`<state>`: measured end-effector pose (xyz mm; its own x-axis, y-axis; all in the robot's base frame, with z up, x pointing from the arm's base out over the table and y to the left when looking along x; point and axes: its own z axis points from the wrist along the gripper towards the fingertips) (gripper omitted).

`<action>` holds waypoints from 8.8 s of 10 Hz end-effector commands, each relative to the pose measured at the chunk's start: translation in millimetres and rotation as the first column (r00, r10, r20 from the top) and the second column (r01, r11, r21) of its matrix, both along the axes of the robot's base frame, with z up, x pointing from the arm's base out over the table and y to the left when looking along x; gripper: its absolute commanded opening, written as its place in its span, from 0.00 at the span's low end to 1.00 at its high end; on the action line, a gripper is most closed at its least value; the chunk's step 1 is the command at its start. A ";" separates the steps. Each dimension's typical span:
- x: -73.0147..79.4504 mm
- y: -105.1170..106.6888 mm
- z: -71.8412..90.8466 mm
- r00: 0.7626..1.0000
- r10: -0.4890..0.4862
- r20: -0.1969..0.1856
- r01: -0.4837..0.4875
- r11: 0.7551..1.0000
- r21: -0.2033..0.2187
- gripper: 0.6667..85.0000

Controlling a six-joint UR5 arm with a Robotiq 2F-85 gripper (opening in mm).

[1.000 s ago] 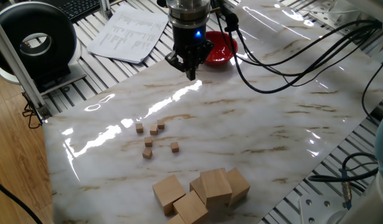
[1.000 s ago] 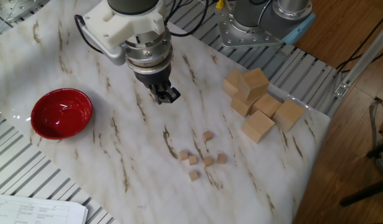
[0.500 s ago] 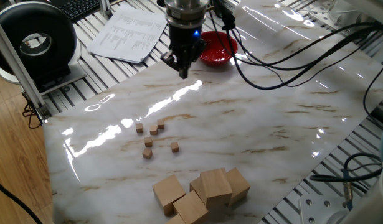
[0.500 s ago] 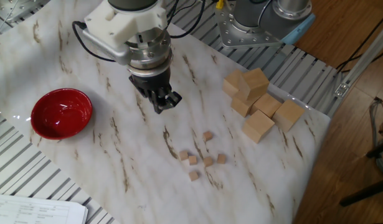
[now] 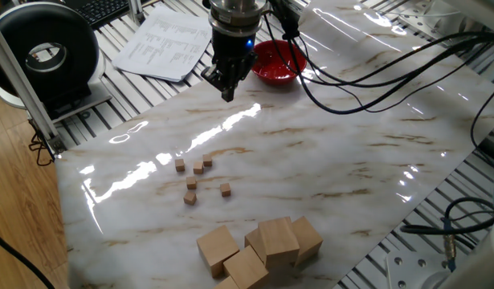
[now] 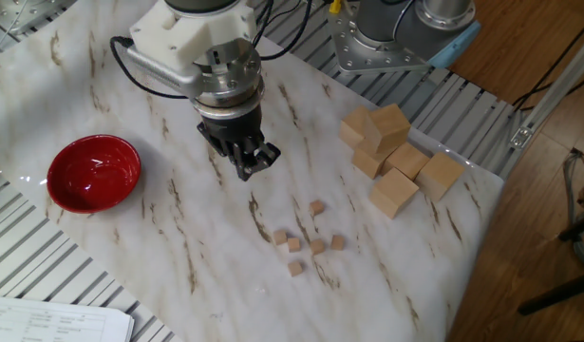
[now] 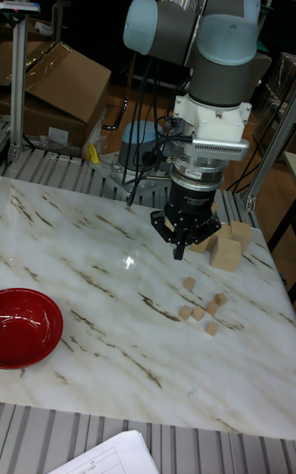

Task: Stack the blocks into a pyramid shape

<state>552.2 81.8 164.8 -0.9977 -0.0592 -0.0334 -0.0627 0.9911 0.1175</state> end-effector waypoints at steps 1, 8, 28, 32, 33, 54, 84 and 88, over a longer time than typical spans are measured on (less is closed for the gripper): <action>-6.6 10.4 6.9 0.999 0.001 -0.049 -0.002 1.000 -0.010 0.00; 0.6 95.7 -8.1 0.994 -0.099 -0.048 0.094 0.990 -0.102 0.00; 46.4 113.6 -99.5 0.994 0.088 -0.064 -0.092 0.993 -0.074 0.00; 52.4 117.2 -99.5 0.998 0.057 -0.041 -0.059 0.996 -0.062 0.00; 58.8 111.3 -99.8 0.998 0.058 -0.018 -0.060 0.994 -0.087 0.00; -37.9 71.5 -117.1 0.951 0.294 -0.091 -0.301 0.951 -0.073 0.00; -3.0 63.6 -151.2 0.482 0.876 -0.009 -0.873 0.479 -0.090 0.36; -0.4 65.5 -157.8 0.481 0.877 -0.004 -0.872 0.478 -0.100 0.36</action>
